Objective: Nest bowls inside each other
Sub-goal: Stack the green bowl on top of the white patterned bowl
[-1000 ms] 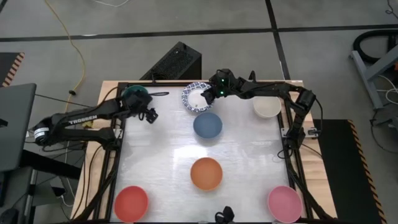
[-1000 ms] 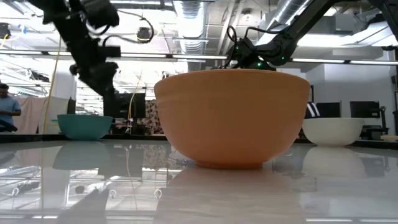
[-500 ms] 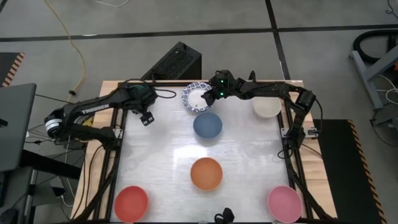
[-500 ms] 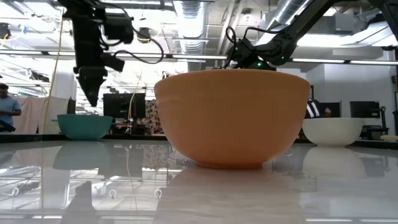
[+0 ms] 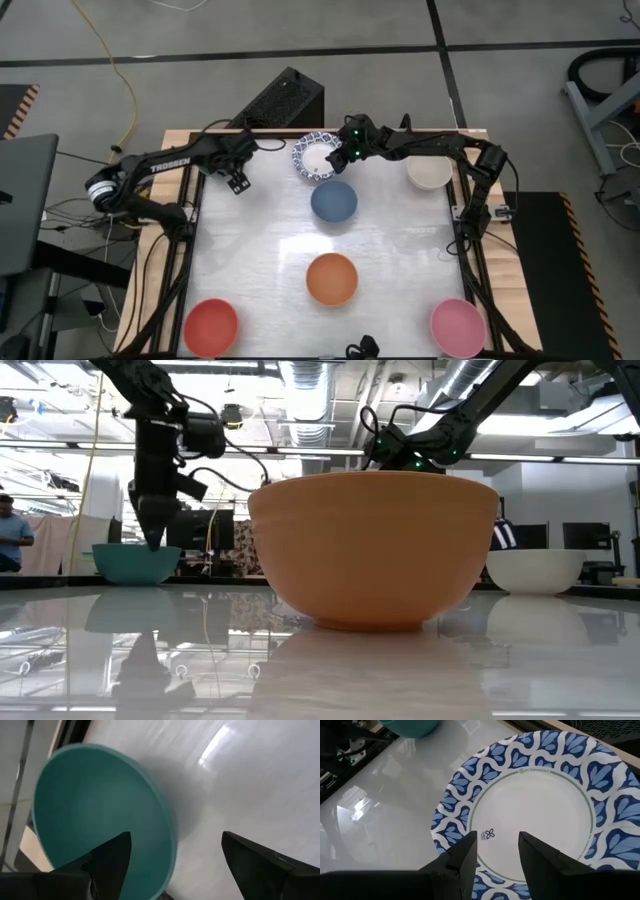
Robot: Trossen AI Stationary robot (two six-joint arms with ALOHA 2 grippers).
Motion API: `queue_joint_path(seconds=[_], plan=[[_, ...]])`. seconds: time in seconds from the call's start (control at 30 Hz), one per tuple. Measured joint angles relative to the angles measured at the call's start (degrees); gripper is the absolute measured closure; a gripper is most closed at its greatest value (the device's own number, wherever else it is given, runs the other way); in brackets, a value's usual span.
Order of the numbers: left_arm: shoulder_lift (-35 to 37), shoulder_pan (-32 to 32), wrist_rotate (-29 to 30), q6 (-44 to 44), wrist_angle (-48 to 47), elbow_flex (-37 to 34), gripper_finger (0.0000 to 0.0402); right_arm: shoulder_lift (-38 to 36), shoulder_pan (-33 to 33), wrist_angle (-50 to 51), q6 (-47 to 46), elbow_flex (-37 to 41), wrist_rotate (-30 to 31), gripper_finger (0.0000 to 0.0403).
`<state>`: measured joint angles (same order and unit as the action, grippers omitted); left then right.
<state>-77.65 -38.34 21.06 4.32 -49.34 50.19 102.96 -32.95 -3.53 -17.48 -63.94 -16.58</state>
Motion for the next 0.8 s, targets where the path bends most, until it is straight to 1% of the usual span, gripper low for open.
queue_joint_path(seconds=[0.2, 0.33, 0.43, 0.57, 0.8], plan=[[-3.49, -1.32, 1.80, 0.04, 1.37, -0.02, 0.0103, 0.00, 0.00, 0.00, 0.07, 0.00, 0.01, 0.0239], [-4.62, -1.30, 2.22, 0.98, 3.34, -0.79, 0.0123, 0.00, 0.08, 0.02, 0.05, 0.00, 0.01, 0.0239], [-4.76, -1.32, 2.22, 1.27, 5.56, -2.48, 0.0154, 0.00, 0.31, 0.02, 0.07, 0.00, 0.01, 0.0239], [-4.76, -1.32, 2.48, 1.05, 6.76, -3.61, 0.0207, 0.00, 0.37, 0.01, 0.07, 0.00, 0.01, 0.0239], [-4.76, -1.58, 3.69, 1.46, 6.82, -3.63, 0.0321, 0.00, 0.65, -0.02, 0.01, 0.00, 0.03, 0.0239]])
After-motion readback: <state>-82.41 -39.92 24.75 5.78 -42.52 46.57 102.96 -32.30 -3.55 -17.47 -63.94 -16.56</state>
